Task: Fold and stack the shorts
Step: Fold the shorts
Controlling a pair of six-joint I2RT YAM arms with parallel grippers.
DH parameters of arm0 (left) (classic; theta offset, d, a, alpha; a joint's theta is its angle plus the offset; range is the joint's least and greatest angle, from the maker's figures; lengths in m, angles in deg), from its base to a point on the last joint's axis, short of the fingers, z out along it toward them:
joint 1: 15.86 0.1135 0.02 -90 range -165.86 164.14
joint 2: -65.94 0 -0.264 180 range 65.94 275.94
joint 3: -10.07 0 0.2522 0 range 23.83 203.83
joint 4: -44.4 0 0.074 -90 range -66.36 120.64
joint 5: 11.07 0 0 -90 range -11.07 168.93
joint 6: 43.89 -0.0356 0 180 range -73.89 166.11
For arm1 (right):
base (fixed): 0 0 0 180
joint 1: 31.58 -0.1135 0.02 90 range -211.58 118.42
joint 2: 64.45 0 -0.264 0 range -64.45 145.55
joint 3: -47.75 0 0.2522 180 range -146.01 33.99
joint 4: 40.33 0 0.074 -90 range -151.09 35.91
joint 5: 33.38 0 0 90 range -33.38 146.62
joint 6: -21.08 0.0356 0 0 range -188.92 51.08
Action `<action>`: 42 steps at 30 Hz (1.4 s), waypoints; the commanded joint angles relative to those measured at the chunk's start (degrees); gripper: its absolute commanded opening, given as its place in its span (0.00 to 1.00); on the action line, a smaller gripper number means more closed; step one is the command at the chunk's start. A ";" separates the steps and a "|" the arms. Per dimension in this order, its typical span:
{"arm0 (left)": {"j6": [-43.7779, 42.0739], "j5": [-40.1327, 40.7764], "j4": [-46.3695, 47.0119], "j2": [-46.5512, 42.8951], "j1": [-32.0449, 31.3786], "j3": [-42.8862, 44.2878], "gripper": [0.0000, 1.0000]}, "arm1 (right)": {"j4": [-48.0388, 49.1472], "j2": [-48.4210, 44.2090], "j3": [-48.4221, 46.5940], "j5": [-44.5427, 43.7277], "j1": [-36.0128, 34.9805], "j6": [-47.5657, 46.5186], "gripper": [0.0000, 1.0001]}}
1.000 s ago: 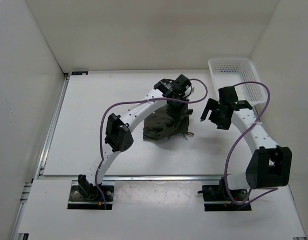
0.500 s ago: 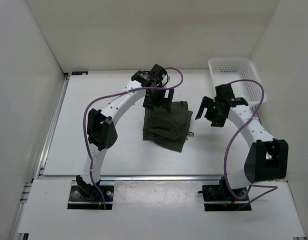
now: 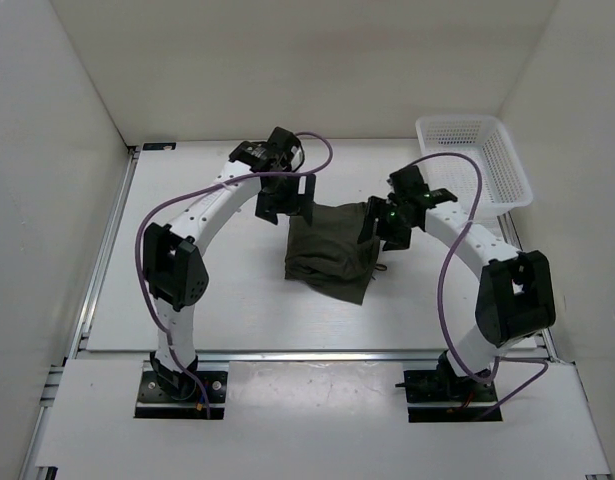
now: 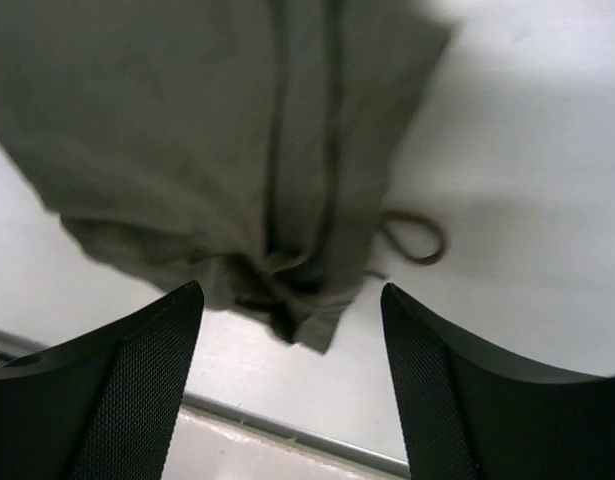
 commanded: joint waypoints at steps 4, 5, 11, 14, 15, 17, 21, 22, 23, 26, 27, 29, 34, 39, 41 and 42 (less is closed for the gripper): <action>-0.44 1.95 1.37 -6.13 2.50 -2.97 0.99 | 1.57 -1.00 1.61 -2.34 -5.25 2.36 0.71; -0.44 1.95 1.37 -6.13 2.50 -2.98 0.99 | 1.58 0.22 1.60 -2.34 -5.95 2.36 0.69; -0.44 2.48 1.37 -6.66 2.50 -4.30 0.99 | 1.58 4.18 -0.60 -3.13 -8.59 2.36 0.55; -0.97 2.48 1.37 -7.19 2.50 -4.82 0.99 | 0.96 4.80 -1.12 -4.97 -9.99 2.36 0.40; -0.97 2.48 1.37 -7.19 3.02 -4.82 0.99 | 0.27 4.80 -1.73 -5.85 -10.52 2.36 0.34; -0.97 2.48 1.37 -7.19 3.03 -4.82 0.99 | -0.44 4.80 -2.26 -6.72 -11.22 2.36 0.18; -0.97 2.48 1.37 -7.71 3.03 -5.35 0.99 | -3.07 2.36 -2.27 -9.63 -11.76 1.83 0.00; -0.97 2.48 1.37 -7.71 3.03 -5.35 0.99 | -3.08 1.73 -2.27 -10.16 -12.45 1.22 0.00; -0.97 3.00 1.37 -7.71 3.03 -5.35 0.99 | -3.78 0.94 -2.27 -10.77 -12.98 1.21 0.00; -0.97 3.01 1.37 -8.24 3.56 -5.35 0.99 | -5.27 -2.39 -0.96 -12.79 -14.21 -0.19 0.00; -0.97 3.01 1.37 -8.24 4.08 -5.35 0.99 | -5.28 -4.06 -0.95 -13.32 -14.92 -0.19 0.00; -1.49 3.01 1.37 -8.76 4.08 -5.96 0.99 | -6.59 -5.82 1.41 -14.81 -15.71 -0.72 0.00; -1.50 3.54 1.37 -8.77 5.13 -6.49 0.99 | -5.98 -10.66 8.79 -16.13 -18.96 -0.72 0.01; -1.50 3.54 1.37 -8.77 5.14 -7.02 0.99 | -5.45 -8.12 12.94 -17.45 -20.99 1.12 0.59; -1.50 3.54 1.37 -8.77 5.14 -7.02 0.99 | -5.45 -8.64 13.46 -19.56 -20.99 1.74 0.74; -1.50 3.54 1.37 -8.77 5.14 -7.02 0.99 | -6.15 -9.25 12.59 -20.78 -20.99 2.35 0.79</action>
